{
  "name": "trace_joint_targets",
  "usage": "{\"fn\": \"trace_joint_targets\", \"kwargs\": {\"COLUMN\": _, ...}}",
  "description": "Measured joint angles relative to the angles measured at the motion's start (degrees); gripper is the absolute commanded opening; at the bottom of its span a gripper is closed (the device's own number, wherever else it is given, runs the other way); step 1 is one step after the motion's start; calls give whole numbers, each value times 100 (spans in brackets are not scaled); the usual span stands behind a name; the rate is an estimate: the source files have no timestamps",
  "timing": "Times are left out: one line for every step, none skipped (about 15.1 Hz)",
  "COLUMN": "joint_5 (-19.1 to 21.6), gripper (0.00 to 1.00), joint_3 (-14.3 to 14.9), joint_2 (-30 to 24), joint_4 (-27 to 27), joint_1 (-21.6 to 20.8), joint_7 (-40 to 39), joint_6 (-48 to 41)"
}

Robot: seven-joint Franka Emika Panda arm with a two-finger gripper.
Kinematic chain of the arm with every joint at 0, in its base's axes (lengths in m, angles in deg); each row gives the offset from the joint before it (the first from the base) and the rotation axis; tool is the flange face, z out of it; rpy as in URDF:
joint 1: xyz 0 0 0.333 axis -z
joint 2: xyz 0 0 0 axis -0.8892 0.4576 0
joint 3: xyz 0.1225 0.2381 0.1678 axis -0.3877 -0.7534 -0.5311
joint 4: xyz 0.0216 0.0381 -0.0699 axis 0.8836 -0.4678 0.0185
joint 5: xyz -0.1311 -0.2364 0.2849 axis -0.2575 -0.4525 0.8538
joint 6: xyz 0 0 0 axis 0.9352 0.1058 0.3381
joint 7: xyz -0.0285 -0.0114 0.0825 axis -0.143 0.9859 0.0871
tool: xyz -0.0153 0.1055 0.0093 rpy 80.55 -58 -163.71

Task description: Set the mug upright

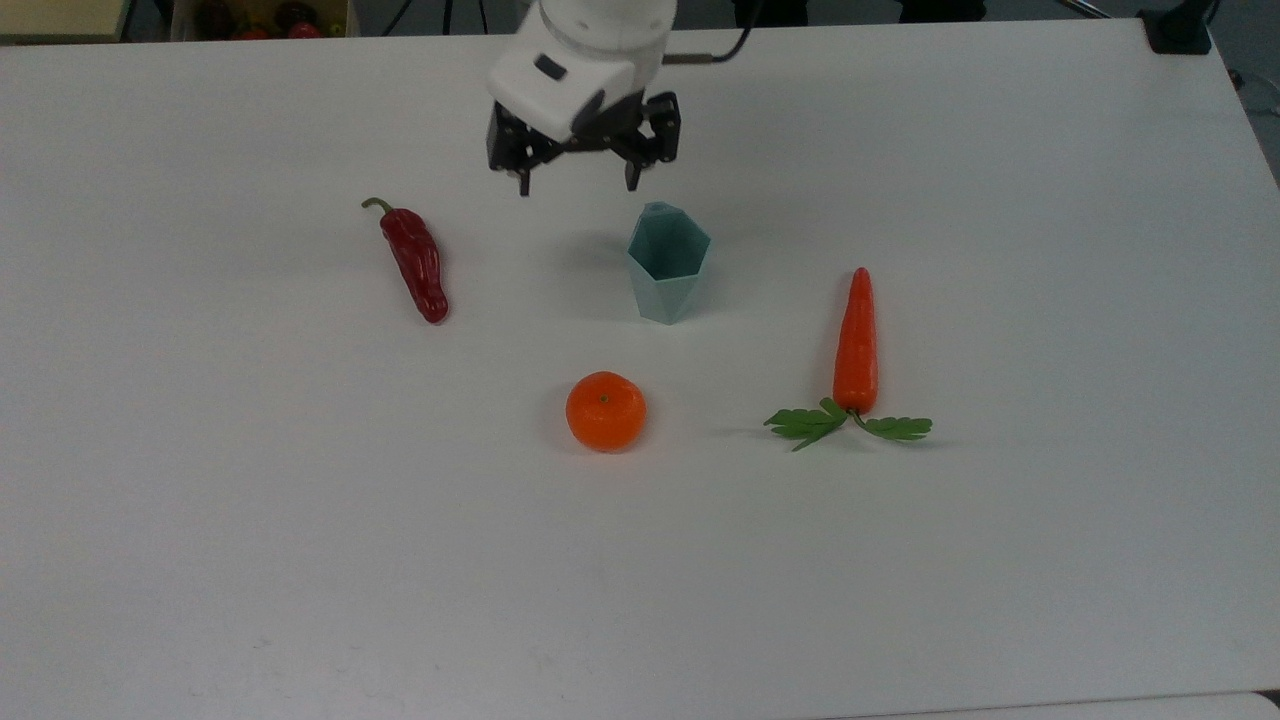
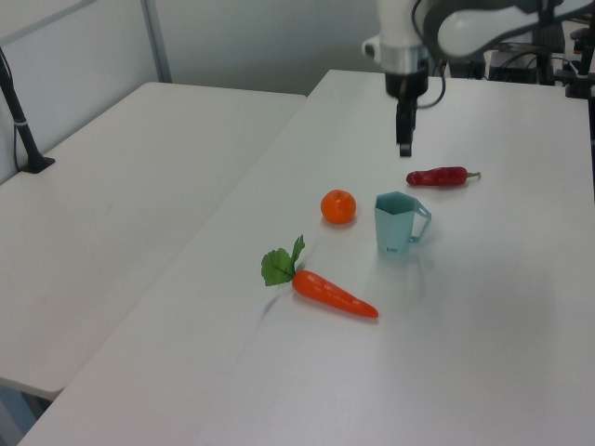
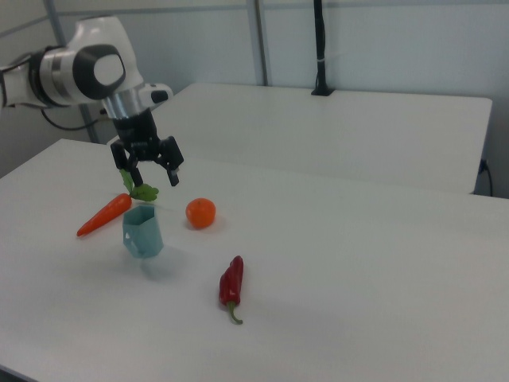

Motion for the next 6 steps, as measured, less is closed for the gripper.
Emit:
{"fn": "trace_joint_targets", "kwargs": {"joint_5": 8, "gripper": 100, "joint_3": 0, "joint_2": -181, "joint_4": -1, "joint_1": 102, "joint_7": 63, "joint_6": -138}}
{"fn": "trace_joint_targets", "kwargs": {"joint_5": 81, "gripper": 100, "joint_3": 2, "joint_2": -355, "joint_4": -5, "joint_1": 210, "joint_7": 100, "joint_6": -241}}
{"fn": "trace_joint_targets", "kwargs": {"joint_5": 204, "gripper": 100, "joint_3": 4, "joint_2": -510, "joint_4": -10, "joint_1": 308, "joint_7": 111, "joint_6": -313}}
{"fn": "trace_joint_targets", "kwargs": {"joint_5": 328, "gripper": 100, "joint_3": 4, "joint_2": -655, "joint_4": -17, "joint_1": 409, "joint_7": 115, "joint_6": -373}}
{"fn": "trace_joint_targets", "kwargs": {"joint_5": 400, "gripper": 100, "joint_3": 5, "joint_2": -770, "joint_4": -24, "joint_1": 497, "joint_7": 116, "joint_6": -411}}
{"fn": "trace_joint_targets", "kwargs": {"joint_5": 433, "gripper": 100, "joint_3": 5, "joint_2": -858, "joint_4": -29, "joint_1": 567, "joint_7": 116, "joint_6": -446}}
